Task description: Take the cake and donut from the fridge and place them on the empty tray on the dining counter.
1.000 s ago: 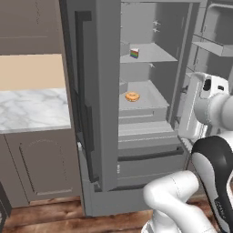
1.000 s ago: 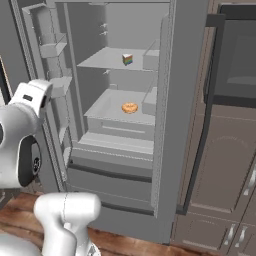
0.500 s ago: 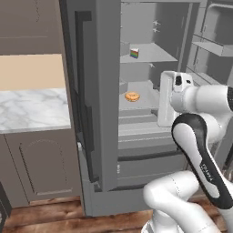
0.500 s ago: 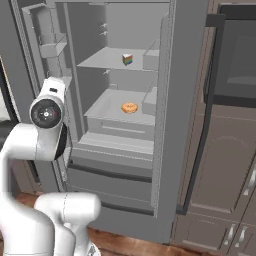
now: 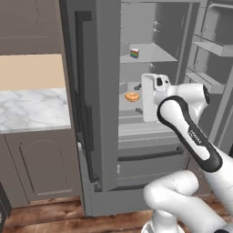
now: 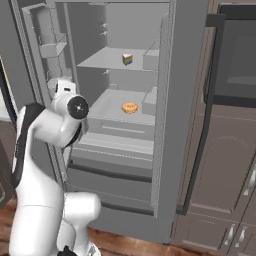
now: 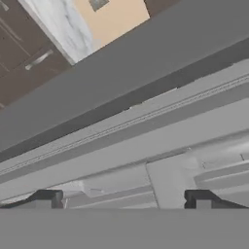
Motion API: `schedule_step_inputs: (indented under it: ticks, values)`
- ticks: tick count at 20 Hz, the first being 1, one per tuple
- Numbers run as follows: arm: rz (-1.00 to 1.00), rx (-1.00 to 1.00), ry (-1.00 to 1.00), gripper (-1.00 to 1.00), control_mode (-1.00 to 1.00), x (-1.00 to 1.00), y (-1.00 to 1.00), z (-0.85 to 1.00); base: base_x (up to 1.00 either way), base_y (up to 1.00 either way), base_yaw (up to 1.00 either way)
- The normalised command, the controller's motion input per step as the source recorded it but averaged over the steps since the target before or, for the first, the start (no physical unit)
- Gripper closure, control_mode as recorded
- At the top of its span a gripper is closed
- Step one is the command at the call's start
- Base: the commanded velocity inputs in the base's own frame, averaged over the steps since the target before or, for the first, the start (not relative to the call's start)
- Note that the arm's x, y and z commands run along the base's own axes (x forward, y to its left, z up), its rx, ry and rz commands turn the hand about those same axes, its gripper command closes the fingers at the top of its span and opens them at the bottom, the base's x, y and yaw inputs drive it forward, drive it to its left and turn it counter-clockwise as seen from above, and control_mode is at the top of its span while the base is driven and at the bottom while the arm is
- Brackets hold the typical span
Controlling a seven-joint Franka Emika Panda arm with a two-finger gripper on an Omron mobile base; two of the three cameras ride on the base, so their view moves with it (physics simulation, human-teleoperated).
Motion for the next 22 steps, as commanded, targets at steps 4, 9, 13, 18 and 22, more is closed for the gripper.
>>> schedule_step_inputs:
  ticks: [4, 9, 13, 18, 22]
  values:
    - [0.08, 0.01, -0.01, -1.0, -1.0, 0.54, 0.89, -0.29, 0.0, 0.0, 0.0]
    - [0.13, 0.0, -0.03, -1.0, -1.0, 0.38, 1.0, -0.13, 0.0, 0.0, 0.0]
    - [0.18, 0.0, -0.03, -1.0, -1.0, 0.19, 1.0, -0.19, 0.0, 0.0, 0.0]
    - [0.2, -0.03, -0.03, -1.0, -1.0, -0.05, 0.92, -0.25, 0.0, 0.0, 0.0]
    - [0.0, -0.05, -0.16, -1.0, -1.0, -0.97, -0.64, 0.2, 0.0, 0.0, 0.0]
